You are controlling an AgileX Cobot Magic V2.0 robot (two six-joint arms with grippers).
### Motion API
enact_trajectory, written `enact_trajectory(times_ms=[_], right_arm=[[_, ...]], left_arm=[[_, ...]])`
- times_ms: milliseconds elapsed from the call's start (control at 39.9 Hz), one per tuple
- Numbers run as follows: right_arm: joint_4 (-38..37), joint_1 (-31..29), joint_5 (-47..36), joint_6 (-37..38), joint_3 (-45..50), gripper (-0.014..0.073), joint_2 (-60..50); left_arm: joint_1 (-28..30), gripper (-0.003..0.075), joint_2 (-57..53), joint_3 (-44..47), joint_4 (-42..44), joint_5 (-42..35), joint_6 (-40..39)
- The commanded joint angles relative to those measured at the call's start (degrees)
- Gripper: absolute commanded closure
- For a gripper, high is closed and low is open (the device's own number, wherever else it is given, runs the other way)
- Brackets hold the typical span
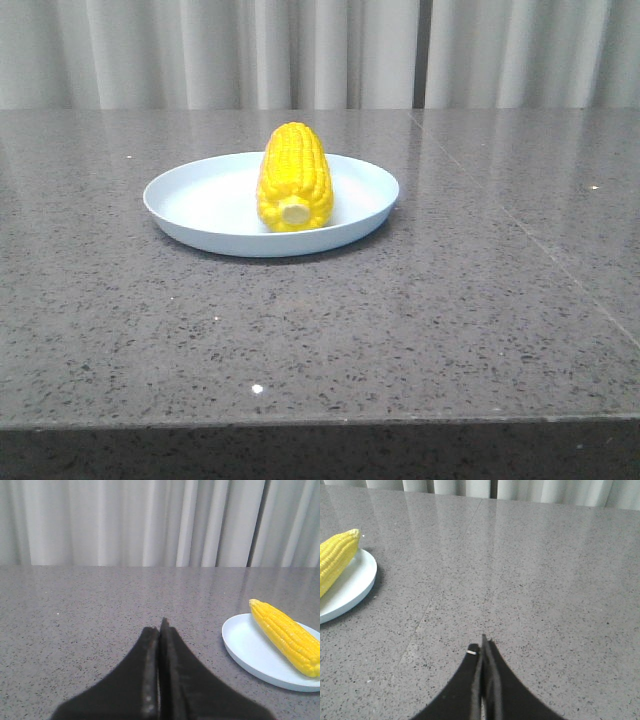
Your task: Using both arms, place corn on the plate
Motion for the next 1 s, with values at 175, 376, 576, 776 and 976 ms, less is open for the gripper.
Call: enact_trajectory(times_ms=[175,376,576,776,976], right_arm=[[-1.5,-0.3,-4.7,-0.8,-1.4,0.0655,0.3],[-1.5,-0.3,-4.7,-0.8,-1.4,0.0655,0.3],[-1.5,-0.3,-4.7,-0.8,-1.4,0.0655,0.3],[-1.5,-0.3,-4.7,-0.8,-1.4,0.0655,0.3],[-1.5,-0.3,-4.7,-0.8,-1.4,0.0655,0.4]], left_arm=[[0.0,0.0741,0.7,-1.4,0.0,-4.5,0.1],[0.0,0.0741,0.7,-1.4,0.0,-4.5,0.1],[0.0,0.0741,0.7,-1.4,0.0,-4.5,0.1],[0.4,0.0741,-0.2,-0.5,1.1,-4.7,0.1],[3.4,0.0741,-3.4,6.4,-1.8,-10.1,6.1]])
